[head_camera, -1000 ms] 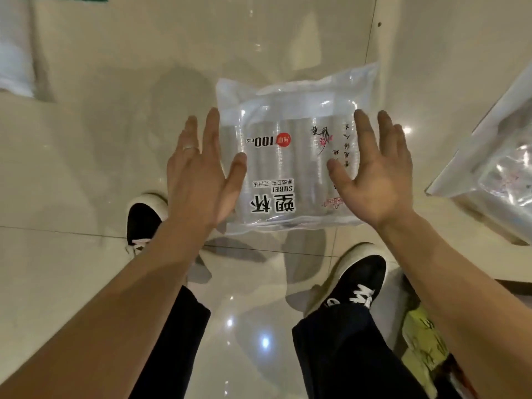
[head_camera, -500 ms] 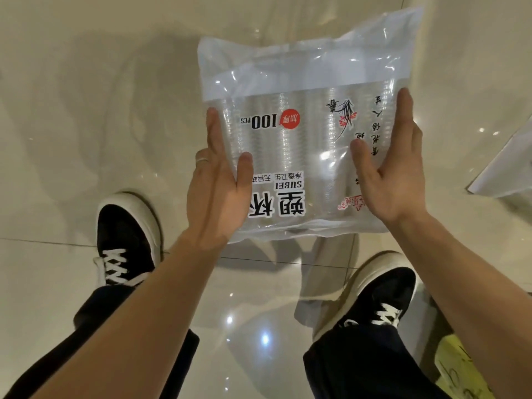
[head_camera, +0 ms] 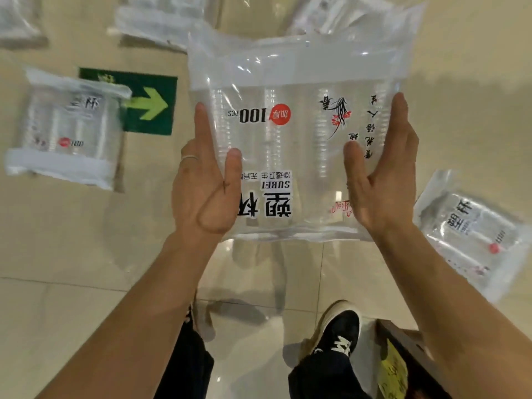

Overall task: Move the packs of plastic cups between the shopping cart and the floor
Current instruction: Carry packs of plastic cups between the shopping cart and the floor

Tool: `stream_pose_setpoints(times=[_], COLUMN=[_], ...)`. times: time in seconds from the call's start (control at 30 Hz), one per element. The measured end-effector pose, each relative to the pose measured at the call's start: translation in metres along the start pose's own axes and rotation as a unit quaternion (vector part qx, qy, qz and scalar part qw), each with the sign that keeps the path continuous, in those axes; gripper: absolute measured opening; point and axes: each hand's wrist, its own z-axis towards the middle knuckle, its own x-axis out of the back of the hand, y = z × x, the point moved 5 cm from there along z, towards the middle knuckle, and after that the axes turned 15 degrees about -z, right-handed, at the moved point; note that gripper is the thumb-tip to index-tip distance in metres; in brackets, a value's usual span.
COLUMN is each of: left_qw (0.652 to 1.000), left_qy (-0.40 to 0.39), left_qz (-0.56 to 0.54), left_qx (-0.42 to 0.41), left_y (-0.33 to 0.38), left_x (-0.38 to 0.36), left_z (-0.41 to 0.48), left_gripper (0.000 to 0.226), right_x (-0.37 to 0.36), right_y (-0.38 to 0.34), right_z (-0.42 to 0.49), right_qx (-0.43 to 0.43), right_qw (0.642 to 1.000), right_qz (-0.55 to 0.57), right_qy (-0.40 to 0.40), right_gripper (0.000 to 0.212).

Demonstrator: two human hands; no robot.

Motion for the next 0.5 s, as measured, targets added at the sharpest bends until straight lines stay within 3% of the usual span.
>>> stream_pose_setpoints(times=[0.1,0.2,0.5], left_qw=[0.996,0.992,0.964], left_qy=[0.052,0.093,0.174], left_qz=[0.01,0.009,0.008], left_qx=[-0.075,-0.09,-0.2], left_y=[0.086,0.17,0.437], left_x=[0.059,0.122,0.335], left_z=[0.017,0.032,0.031], left_gripper=[0.062,0.062,0.064], right_x=[0.079,0.162,0.45], right_y=[-0.057,-0.116,-0.303], right_z=[0.027,0.052,0.091], right_qx=[0.02,0.031,0.094], right_qw=[0.998,0.993,0.977], right_qz=[0.022,0.033,0.031], right_qy=[0.059,0.112,0.188], right_gripper=[0.069,0.069,0.07])
